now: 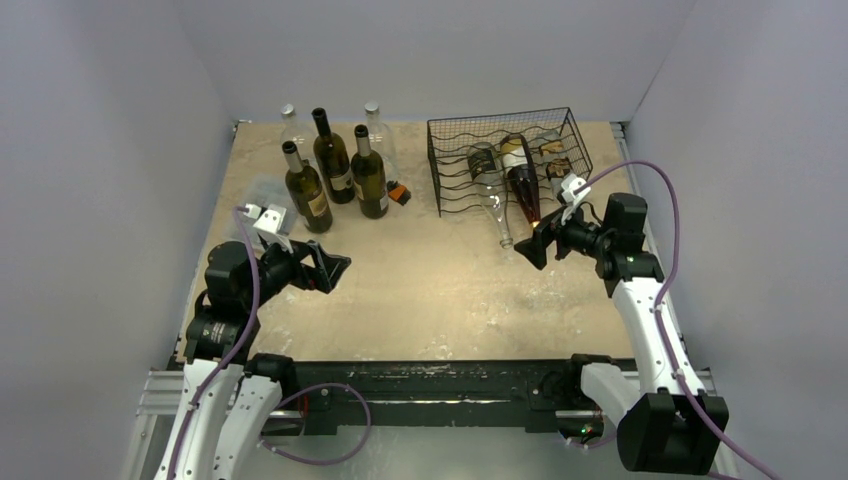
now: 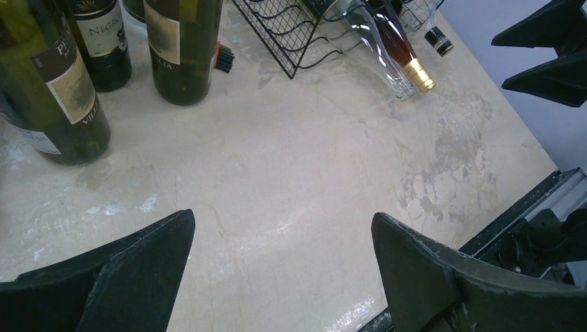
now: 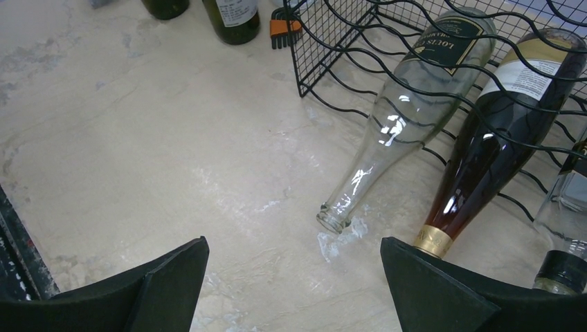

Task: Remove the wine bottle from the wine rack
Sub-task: Pick up the wine bottle from the wine rack.

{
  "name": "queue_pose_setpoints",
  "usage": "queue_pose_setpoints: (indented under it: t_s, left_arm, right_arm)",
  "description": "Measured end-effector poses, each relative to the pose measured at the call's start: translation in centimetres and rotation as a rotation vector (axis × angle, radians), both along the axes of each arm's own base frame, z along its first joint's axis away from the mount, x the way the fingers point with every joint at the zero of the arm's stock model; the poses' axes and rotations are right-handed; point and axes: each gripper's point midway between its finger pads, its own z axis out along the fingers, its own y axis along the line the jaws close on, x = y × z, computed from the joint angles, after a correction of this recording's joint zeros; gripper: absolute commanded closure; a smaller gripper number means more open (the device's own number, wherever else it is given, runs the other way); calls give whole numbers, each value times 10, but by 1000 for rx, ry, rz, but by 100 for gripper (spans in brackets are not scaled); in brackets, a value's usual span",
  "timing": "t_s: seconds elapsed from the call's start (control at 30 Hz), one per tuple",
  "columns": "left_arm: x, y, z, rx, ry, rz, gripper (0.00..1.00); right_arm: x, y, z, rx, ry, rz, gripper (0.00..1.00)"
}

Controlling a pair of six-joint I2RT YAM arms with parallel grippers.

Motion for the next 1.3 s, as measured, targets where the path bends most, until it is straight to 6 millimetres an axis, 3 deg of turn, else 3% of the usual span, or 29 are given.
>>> queue_pose_setpoints:
  t_s: [0.73,0.9,1.03,1.2,1.3]
  left_arm:
    - [-1,0,2,-1,-11,0,0]
    - [-2,0,2,-2,-12,0,0]
    - [-2,0,3,-2,-16,0,0]
    - [-3,1,3,-2,-17,1,0]
    - [-2,2,3,-1,-16,7,0]
  right_arm:
    - [2,-2,-5,-13,-11,-10,1]
    - [8,0,-18,-26,30,10,1]
    - [14,12,-23,-55,52,58,1]
    - [23,40,-15,-111,22,138,1]
    - [30,45,-12,-124,16,141,1]
